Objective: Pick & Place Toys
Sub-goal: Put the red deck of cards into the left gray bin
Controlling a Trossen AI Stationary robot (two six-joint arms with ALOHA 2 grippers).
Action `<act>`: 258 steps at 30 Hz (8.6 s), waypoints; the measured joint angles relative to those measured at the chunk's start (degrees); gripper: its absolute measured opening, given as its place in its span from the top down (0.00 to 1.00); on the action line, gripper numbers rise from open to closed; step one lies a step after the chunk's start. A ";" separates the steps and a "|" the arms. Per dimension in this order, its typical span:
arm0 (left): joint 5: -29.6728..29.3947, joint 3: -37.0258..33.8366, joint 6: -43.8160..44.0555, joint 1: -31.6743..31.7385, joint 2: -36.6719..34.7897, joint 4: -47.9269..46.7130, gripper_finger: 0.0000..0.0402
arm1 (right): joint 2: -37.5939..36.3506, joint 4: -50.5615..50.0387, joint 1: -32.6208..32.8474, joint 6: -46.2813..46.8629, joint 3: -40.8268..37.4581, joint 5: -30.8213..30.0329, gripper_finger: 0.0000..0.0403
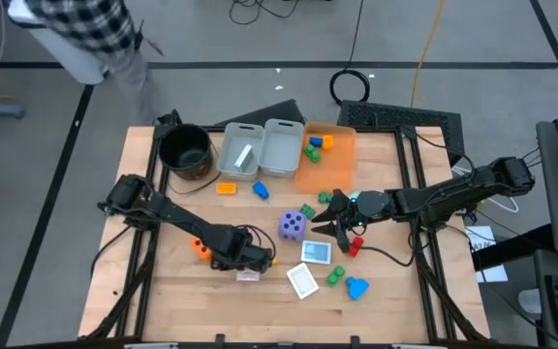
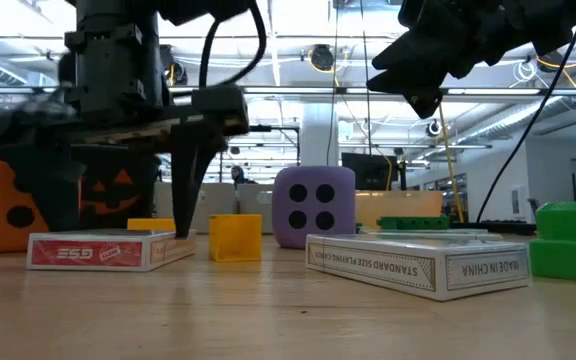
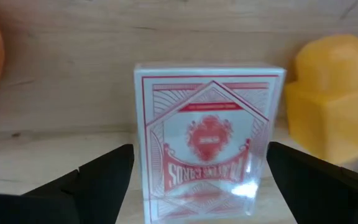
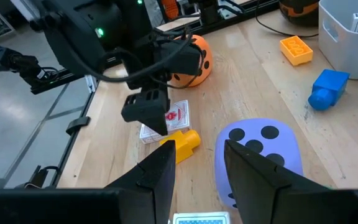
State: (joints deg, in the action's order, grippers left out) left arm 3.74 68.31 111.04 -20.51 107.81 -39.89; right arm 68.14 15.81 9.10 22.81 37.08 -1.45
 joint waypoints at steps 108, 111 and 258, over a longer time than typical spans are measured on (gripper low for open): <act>2.71 18.26 -36.85 8.05 1.75 -6.61 0.20 | -0.19 1.14 -0.06 0.38 -0.02 0.04 0.67; 1.77 21.10 -41.31 9.31 1.75 -6.74 0.24 | -1.06 3.87 -0.59 0.18 -0.04 0.15 0.67; -20.40 57.72 -83.10 21.61 -17.98 -37.86 0.12 | 8.56 14.60 -19.02 30.88 17.11 24.90 0.86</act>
State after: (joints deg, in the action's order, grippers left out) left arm -16.66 126.03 27.94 1.09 89.83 -77.75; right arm 76.70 30.42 -9.91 53.69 54.19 23.45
